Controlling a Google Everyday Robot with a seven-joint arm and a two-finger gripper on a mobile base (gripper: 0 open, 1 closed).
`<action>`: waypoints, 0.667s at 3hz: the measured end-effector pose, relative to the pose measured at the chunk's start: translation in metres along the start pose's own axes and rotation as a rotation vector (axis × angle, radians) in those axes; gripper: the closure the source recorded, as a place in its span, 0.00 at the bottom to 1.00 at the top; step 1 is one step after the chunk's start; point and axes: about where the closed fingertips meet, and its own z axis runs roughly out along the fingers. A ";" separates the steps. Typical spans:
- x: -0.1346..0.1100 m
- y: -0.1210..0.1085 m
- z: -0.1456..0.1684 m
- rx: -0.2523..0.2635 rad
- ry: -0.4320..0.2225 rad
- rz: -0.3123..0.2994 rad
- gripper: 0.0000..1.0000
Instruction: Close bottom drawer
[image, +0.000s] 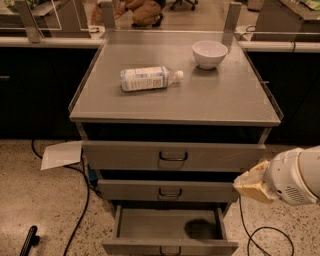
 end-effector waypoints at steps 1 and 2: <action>0.000 0.000 0.000 0.000 -0.001 0.000 1.00; 0.020 -0.004 0.023 -0.015 -0.019 0.034 1.00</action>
Offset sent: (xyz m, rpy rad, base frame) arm 0.0045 -0.0157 -0.0784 0.0887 0.0417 -0.0553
